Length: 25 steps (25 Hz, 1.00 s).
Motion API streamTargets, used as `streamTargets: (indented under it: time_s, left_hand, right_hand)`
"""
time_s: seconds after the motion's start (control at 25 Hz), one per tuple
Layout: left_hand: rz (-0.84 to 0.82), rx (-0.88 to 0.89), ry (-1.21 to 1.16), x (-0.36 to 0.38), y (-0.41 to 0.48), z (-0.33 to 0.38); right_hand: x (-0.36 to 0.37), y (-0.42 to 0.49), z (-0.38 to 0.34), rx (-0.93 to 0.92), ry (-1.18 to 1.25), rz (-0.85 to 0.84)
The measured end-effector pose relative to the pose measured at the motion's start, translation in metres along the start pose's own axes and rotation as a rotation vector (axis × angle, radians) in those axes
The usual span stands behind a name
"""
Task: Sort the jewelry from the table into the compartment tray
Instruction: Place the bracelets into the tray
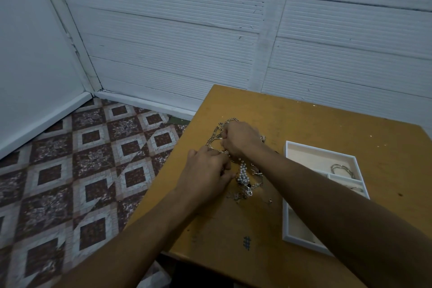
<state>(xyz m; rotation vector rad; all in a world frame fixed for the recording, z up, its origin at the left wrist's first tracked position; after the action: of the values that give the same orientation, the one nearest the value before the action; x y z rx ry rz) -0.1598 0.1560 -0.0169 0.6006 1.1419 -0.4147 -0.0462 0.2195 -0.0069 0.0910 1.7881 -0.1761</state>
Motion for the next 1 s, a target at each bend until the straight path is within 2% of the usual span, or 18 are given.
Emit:
streamTargets:
  time_s: [0.2,0.48,1.0]
  left_hand:
    - [-0.103,-0.049,-0.07,0.0,0.009,-0.001]
    - [-0.135,-0.094,-0.13,0.002,0.011,-0.002]
    - [-0.303,-0.192,-0.129,0.005,0.022,-0.007]
  right_hand:
    - [-0.002,-0.004,-0.001,-0.008,0.015,0.039]
    - [-0.002,-0.006,0.0,-0.046,-0.057,-0.035]
    - [-0.024,-0.013,0.024,-0.027,0.219,0.009]
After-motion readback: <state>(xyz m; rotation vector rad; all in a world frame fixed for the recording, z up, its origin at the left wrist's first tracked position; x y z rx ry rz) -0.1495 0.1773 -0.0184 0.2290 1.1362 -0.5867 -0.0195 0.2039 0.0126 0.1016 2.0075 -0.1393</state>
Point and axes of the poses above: each hand's wrist, its own y-axis towards the middle knuckle, its own x-axis out of the palm, z = x × y, the point moved 5 cm from there along y, towards the middle knuckle
